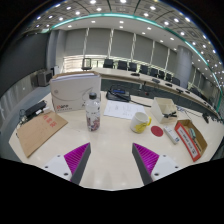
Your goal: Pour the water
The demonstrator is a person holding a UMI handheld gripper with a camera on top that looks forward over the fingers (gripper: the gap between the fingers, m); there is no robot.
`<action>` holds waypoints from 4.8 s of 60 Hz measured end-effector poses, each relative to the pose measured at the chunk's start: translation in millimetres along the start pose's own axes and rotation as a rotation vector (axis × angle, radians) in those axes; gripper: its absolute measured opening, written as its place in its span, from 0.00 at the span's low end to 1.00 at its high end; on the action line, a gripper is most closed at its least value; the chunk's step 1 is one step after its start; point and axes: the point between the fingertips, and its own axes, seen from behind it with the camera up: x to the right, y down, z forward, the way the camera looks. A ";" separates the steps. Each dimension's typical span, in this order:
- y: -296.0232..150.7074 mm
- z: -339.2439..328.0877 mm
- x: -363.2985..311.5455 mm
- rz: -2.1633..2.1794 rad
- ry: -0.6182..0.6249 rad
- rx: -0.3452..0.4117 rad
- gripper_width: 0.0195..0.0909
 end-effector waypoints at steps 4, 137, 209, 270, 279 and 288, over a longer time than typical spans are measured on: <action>-9.0 34.0 -29.7 -0.002 -0.002 0.032 0.94; -187.0 230.1 33.1 1.753 -0.599 0.275 0.24; -41.3 269.3 293.5 0.163 0.106 0.260 0.46; 6.1 -111.3 77.9 0.206 0.183 -0.103 0.94; 8.7 -122.5 67.5 0.215 0.174 -0.098 0.94; 11.6 -126.2 74.6 0.165 0.215 -0.099 0.94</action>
